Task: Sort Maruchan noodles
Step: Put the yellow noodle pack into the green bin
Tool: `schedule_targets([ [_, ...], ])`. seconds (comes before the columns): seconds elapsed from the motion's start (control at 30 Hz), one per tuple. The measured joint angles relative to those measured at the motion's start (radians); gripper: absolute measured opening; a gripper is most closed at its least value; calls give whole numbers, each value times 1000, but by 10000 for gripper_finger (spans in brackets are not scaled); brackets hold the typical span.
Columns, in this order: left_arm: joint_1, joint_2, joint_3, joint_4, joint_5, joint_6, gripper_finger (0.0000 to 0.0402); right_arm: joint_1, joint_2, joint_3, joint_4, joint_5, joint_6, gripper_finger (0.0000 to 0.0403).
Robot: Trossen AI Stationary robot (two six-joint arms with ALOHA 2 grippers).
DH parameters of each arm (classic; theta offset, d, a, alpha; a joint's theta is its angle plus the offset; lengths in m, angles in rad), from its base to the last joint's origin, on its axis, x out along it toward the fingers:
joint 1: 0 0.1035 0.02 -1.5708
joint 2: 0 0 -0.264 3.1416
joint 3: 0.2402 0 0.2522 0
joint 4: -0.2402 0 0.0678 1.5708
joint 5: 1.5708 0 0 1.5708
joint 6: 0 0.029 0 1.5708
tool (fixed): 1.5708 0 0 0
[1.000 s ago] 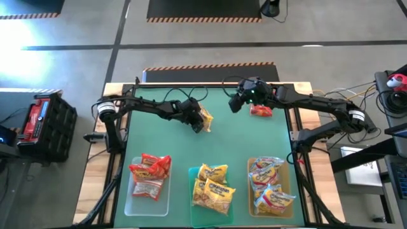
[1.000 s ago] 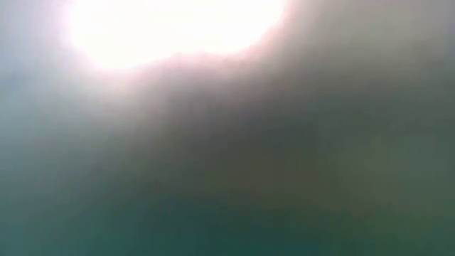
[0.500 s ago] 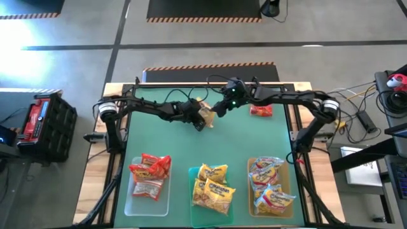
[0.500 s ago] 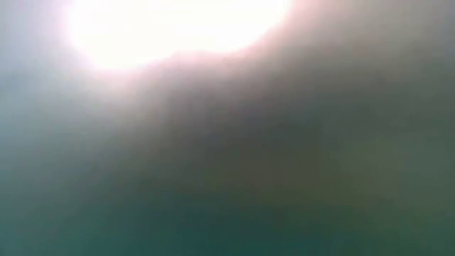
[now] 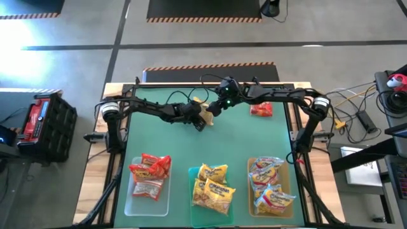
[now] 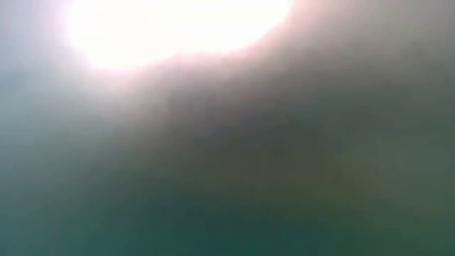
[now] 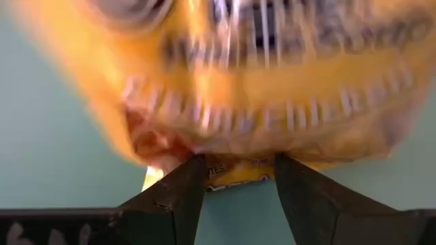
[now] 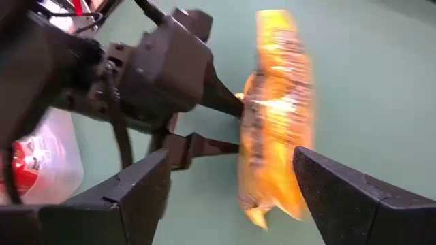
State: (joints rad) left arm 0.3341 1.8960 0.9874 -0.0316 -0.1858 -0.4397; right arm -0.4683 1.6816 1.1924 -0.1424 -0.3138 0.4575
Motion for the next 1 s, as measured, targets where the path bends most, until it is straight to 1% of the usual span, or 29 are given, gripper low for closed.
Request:
schedule_targets([
  [0.1, -7, 33, 2, 9, -13, -36, 162, -6, -15, 4, -2, 14, -6, 295],
  [0.17, -16, 49, 3, 14, -18, -41, 162, -10, -17, 7, -5, 50, -10, 295],
  [0.27, -29, 56, 3, 25, -33, -40, 162, -14, -12, 7, -5, 60, -14, 299],
  [0.4, -39, 57, 1, 33, -58, -40, 162, -21, -2, 7, -4, 52, -39, 308],
  [0.67, -39, 57, 0, 33, -50, -41, 162, -60, 43, 6, -1, 52, -66, 333],
  [0.77, -39, 57, 0, 33, -50, -43, 162, -62, 67, 9, 2, 34, -75, 339],
  [0.9, -39, 57, 0, 34, -47, -45, 162, -63, 111, 9, 47, -1, -76, 341],
  [1.0, -39, 57, -1, 35, -46, -46, 162, -63, 146, 10, 92, -8, -74, 341],
])
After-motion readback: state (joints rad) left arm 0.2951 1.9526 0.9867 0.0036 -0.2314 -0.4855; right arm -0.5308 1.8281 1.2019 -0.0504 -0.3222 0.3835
